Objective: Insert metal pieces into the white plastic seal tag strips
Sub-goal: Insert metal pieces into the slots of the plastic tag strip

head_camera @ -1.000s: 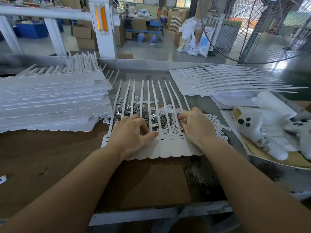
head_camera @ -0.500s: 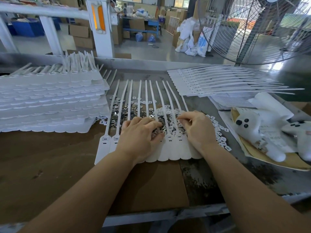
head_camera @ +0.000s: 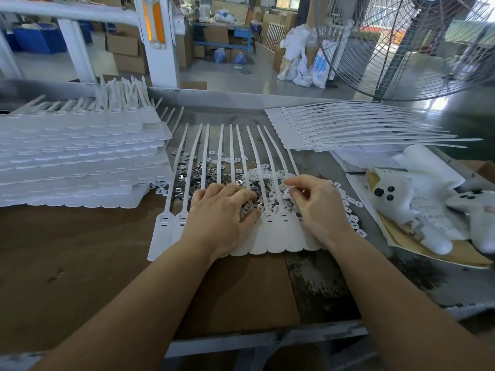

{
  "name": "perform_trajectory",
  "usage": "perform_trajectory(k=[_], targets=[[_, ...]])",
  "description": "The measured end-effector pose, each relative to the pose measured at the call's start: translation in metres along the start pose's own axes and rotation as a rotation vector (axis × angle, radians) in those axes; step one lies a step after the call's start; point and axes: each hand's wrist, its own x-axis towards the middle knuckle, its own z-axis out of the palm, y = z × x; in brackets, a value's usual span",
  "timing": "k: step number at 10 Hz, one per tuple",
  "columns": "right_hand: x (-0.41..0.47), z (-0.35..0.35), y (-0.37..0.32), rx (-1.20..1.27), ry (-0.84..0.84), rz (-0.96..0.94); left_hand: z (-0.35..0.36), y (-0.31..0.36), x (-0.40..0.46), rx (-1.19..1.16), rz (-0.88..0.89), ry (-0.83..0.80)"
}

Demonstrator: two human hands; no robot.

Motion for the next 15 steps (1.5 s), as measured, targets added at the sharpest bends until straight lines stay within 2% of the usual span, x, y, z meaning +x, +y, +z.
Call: perform_trajectory(k=[2, 6, 8, 11, 15], targets=[[-0.003, -0.003, 0.000, 0.033, -0.007, 0.014, 0.000, 0.000, 0.000, -0.001, -0.001, -0.003], [-0.013, -0.027, -0.003, 0.261, -0.085, 0.235, -0.001, 0.000, -0.001, -0.031, -0.005, -0.011], [-0.013, -0.037, -0.004, 0.265, -0.202, 0.394, -0.001, 0.000, 0.000, -0.023, -0.008, -0.016], [-0.007, -0.040, -0.008, 0.250, -0.279, 0.475, 0.000, -0.001, 0.000, -0.019, -0.002, -0.009], [-0.003, -0.035, -0.010, 0.203, -0.245, 0.504, 0.000, -0.001, -0.001, -0.024, -0.004, -0.015]])
